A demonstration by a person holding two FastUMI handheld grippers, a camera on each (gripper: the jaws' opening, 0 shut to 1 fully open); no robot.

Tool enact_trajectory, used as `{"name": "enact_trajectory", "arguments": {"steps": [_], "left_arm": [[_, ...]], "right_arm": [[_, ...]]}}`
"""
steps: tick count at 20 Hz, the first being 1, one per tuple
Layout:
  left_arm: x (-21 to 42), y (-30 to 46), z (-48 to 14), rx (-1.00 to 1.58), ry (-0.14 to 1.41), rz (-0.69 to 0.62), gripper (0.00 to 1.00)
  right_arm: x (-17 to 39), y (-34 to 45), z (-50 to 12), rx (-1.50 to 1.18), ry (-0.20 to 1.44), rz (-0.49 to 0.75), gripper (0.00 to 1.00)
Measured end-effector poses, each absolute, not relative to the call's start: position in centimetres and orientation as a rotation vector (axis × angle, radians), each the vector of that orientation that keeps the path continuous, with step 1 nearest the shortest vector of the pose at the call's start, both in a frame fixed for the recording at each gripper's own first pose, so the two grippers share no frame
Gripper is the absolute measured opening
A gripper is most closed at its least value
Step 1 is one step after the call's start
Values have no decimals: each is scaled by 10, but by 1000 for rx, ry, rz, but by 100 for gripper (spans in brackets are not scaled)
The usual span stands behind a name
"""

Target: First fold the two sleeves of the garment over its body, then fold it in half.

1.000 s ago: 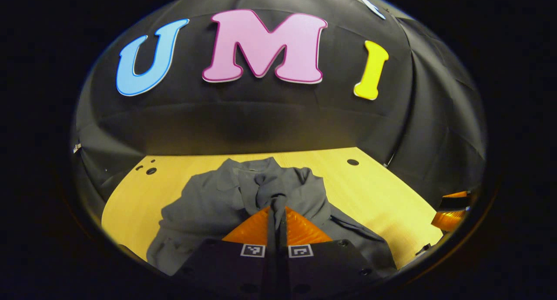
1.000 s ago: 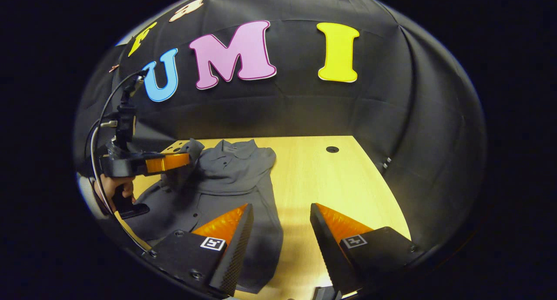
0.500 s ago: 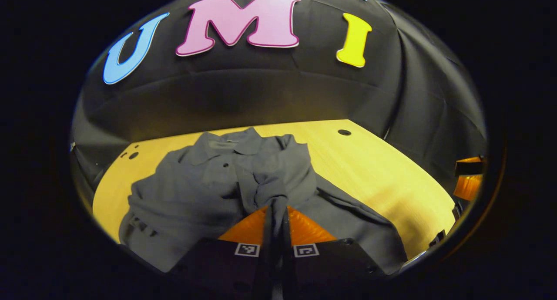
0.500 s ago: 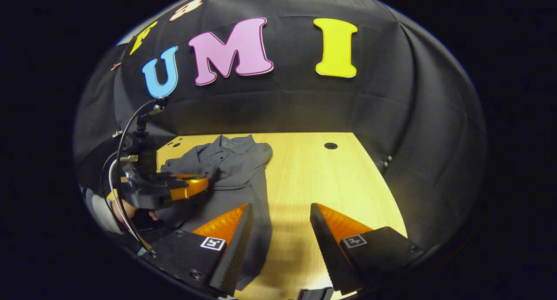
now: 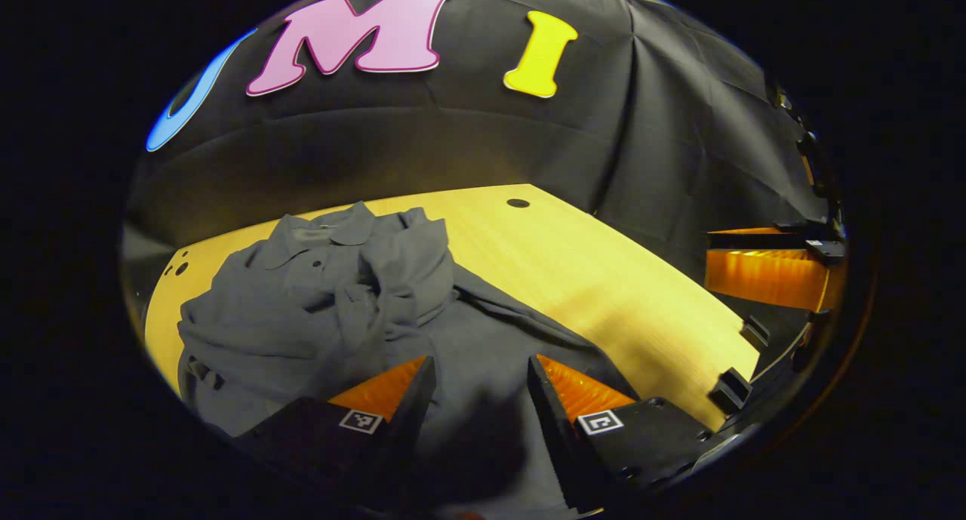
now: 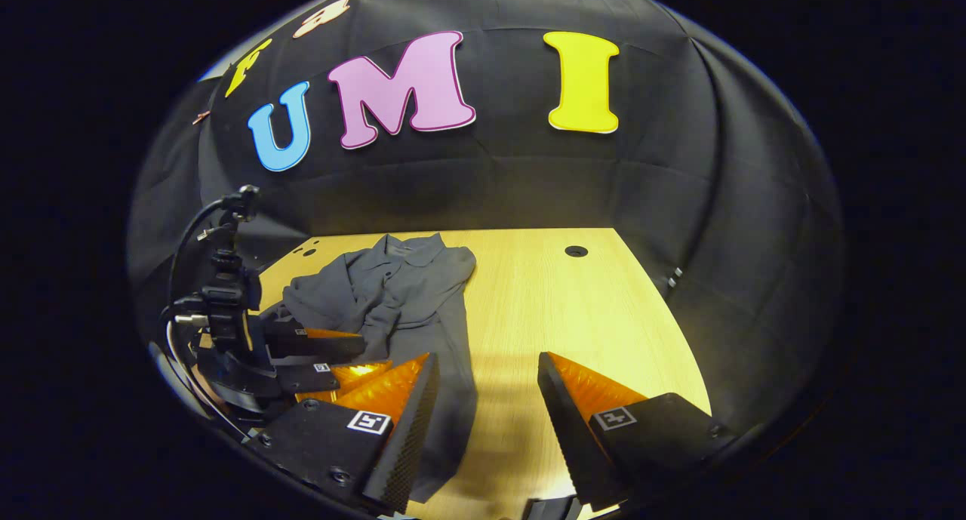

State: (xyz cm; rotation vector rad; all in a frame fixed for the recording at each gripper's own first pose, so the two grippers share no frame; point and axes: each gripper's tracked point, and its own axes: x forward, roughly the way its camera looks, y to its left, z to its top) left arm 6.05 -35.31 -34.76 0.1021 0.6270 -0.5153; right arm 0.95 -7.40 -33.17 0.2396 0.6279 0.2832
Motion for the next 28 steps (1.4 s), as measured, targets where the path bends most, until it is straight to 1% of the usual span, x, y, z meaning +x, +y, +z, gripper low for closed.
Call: {"name": "enact_trajectory", "arguments": {"steps": [3,7,8,9,10,11,12,13,14,15,17,19,23,28], "left_arm": [[45,-344,-327,85,609,-526,90],[32,-299,-297,70,577,-464,94],[29,-284,-290,61,573,-445,94],[24,-268,-286,50,576,-425,91],[20,-250,-282,41,581,-401,91],[16,-229,-278,37,584,-372,94],[10,-208,-278,33,594,-346,94],[3,-185,-281,32,611,-316,94],[-3,-159,-283,38,627,-277,92],[-11,-132,-288,43,648,-243,97],[-24,-83,-302,62,692,-174,97],[-42,-36,-318,85,749,-126,96],[-63,13,-349,123,832,-93,96],[-74,42,-381,137,917,-65,96]], "right_arm": [[4,-67,-325,237,626,291,82],[-12,-51,-317,250,638,321,82],[-17,-46,-316,259,643,328,83],[-22,-41,-317,259,655,332,86],[-30,-38,-318,255,668,332,91],[-35,-34,-320,248,684,330,87],[-43,-31,-323,239,704,330,97],[-51,-28,-328,229,724,327,98],[-58,-24,-333,220,748,326,98],[-66,-19,-338,217,774,325,99],[-78,-10,-350,207,824,307,99],[-89,-9,-365,173,876,256,99],[-101,3,-384,191,940,194,99],[-111,15,-407,198,1005,151,99]]}}
